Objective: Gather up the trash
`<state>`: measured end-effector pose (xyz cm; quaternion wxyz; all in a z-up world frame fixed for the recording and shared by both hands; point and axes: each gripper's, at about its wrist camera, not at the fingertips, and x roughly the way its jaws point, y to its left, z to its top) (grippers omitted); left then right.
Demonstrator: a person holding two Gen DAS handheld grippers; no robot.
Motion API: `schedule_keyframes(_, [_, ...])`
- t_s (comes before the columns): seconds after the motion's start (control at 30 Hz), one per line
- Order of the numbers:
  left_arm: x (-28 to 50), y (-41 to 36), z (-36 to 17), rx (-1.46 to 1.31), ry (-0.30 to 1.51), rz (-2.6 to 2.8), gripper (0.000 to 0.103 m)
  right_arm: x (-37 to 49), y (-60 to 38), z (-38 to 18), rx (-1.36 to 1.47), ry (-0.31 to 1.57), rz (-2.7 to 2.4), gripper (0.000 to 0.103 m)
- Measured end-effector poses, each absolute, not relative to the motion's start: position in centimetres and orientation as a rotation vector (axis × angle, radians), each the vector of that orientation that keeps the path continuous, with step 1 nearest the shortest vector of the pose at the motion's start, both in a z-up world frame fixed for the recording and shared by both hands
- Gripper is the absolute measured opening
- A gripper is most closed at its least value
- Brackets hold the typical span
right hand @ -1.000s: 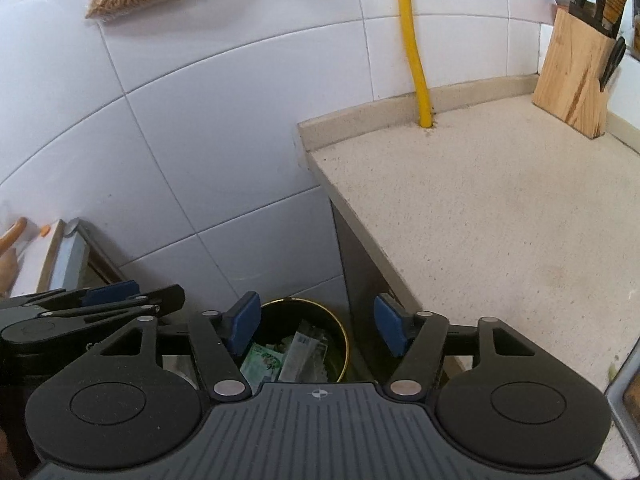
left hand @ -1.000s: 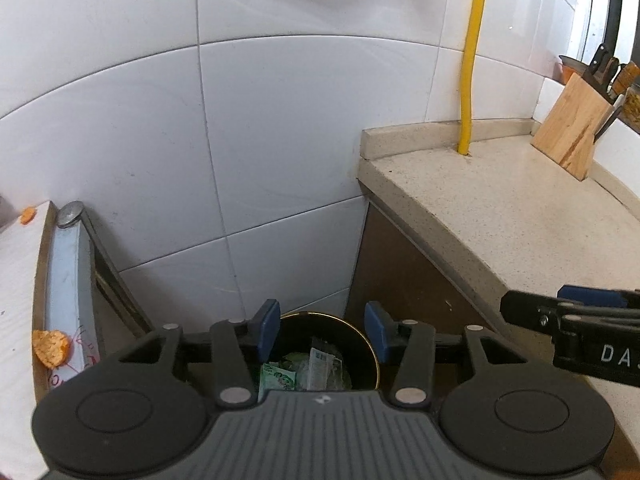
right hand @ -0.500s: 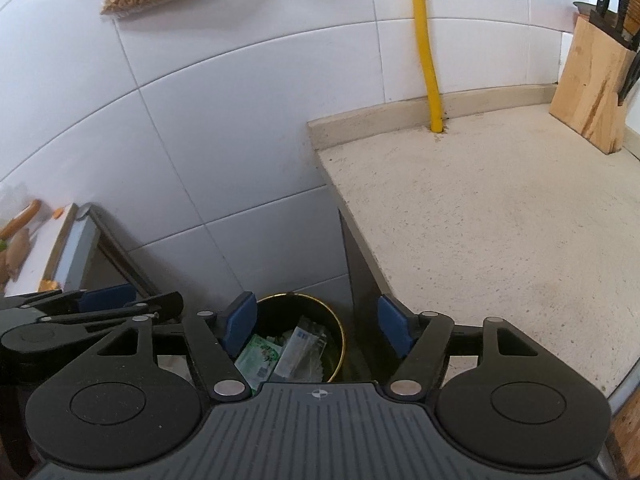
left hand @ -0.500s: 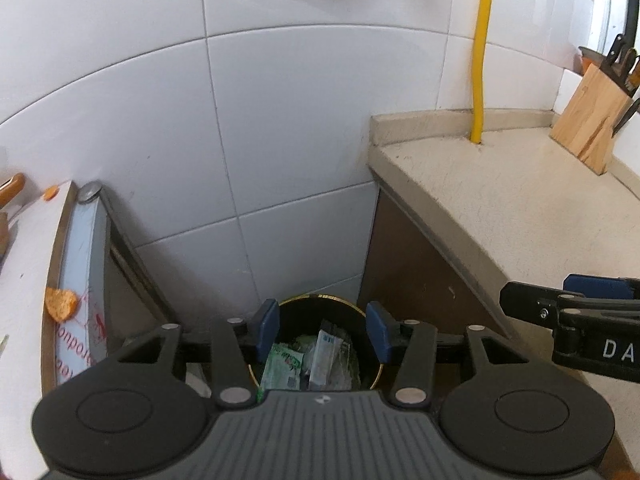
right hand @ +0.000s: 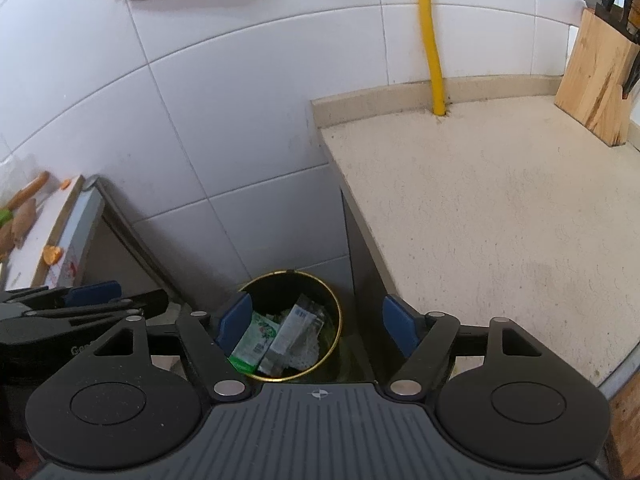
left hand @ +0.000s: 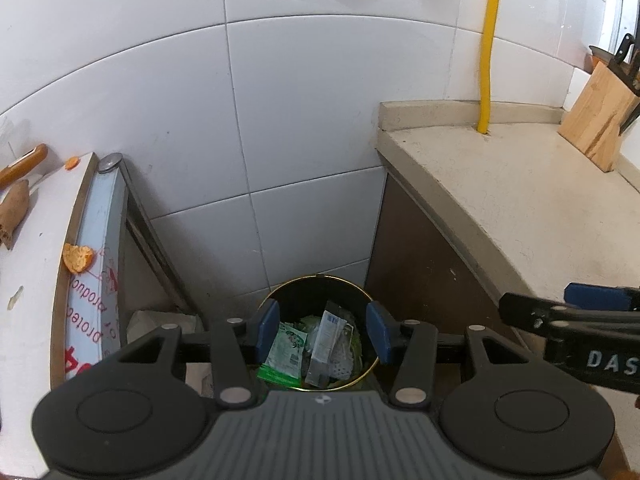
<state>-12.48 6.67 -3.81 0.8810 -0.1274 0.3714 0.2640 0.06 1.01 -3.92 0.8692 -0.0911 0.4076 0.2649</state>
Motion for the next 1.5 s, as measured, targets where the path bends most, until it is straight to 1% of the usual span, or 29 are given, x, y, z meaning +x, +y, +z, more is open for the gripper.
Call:
schedule_keyframes(0.13, [-12.8, 6.3, -3.9, -0.275, 0.776, 0.551, 0.047, 0.1, 0.8, -4.2, -0.192, 0.864, 0.554, 0.079])
schedule_keyframes(0.37, [-13.2, 5.8, -3.8, -0.279, 0.773, 0.572, 0.049, -0.3, 1.0, -4.3, -0.205, 0.866, 0.578, 0.080])
schedule_keyframes(1.5, [-14.5, 4.4, -4.3, -0.314, 0.790, 0.616, 0.051, -0.7, 0.6, -5.1, -0.237, 0.894, 0.621, 0.082])
